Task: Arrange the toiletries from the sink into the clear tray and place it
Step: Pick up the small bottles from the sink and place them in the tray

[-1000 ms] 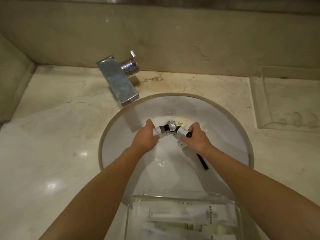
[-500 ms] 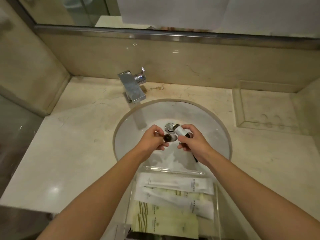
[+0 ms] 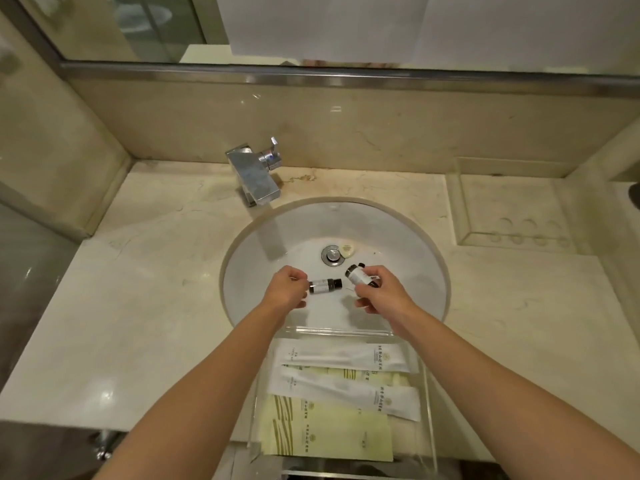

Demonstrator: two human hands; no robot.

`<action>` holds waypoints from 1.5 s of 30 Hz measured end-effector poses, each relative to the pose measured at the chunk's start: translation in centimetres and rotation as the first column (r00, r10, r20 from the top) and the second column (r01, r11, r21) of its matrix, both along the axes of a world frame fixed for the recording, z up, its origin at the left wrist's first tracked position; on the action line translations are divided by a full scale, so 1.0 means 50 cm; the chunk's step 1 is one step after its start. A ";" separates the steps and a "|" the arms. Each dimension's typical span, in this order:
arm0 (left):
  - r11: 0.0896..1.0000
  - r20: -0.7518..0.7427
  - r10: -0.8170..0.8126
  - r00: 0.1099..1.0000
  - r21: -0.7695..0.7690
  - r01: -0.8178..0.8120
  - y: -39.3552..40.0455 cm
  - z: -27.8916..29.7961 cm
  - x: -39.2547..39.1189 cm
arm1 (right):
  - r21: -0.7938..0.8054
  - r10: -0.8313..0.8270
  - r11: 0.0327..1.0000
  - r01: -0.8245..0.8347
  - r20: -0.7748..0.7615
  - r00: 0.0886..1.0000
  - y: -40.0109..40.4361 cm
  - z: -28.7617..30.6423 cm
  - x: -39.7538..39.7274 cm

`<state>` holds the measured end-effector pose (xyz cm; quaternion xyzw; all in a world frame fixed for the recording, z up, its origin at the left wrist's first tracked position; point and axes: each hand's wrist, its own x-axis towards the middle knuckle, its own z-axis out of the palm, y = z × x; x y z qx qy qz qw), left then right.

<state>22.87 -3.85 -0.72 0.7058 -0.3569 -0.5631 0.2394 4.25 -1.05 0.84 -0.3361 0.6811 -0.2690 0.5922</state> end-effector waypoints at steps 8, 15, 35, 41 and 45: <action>0.995 0.083 -0.089 0.993 0.061 0.084 -0.055 -0.051 0.051 | 0.079 -0.069 0.994 0.074 -0.061 0.996 -0.021 -0.053 -0.044; 0.992 0.137 -0.116 0.984 0.059 0.109 -0.142 -0.142 0.034 | 0.100 -0.069 0.992 0.077 -0.079 0.994 -0.073 -0.108 -0.060; 0.837 0.708 -0.420 0.567 0.061 0.544 -0.252 -0.260 -0.078 | 0.100 -0.115 0.988 0.116 -0.021 0.993 -0.138 -0.214 -0.075; 0.988 0.180 -0.061 0.982 -0.129 0.085 -0.221 -0.207 -0.070 | 0.083 -0.133 0.988 0.132 0.005 0.991 -0.133 -0.170 -0.056; 0.993 -0.149 0.078 0.986 -0.082 -0.091 -0.193 -0.138 -0.056 | 0.048 -0.157 0.987 0.154 0.070 0.985 -0.122 -0.110 -0.040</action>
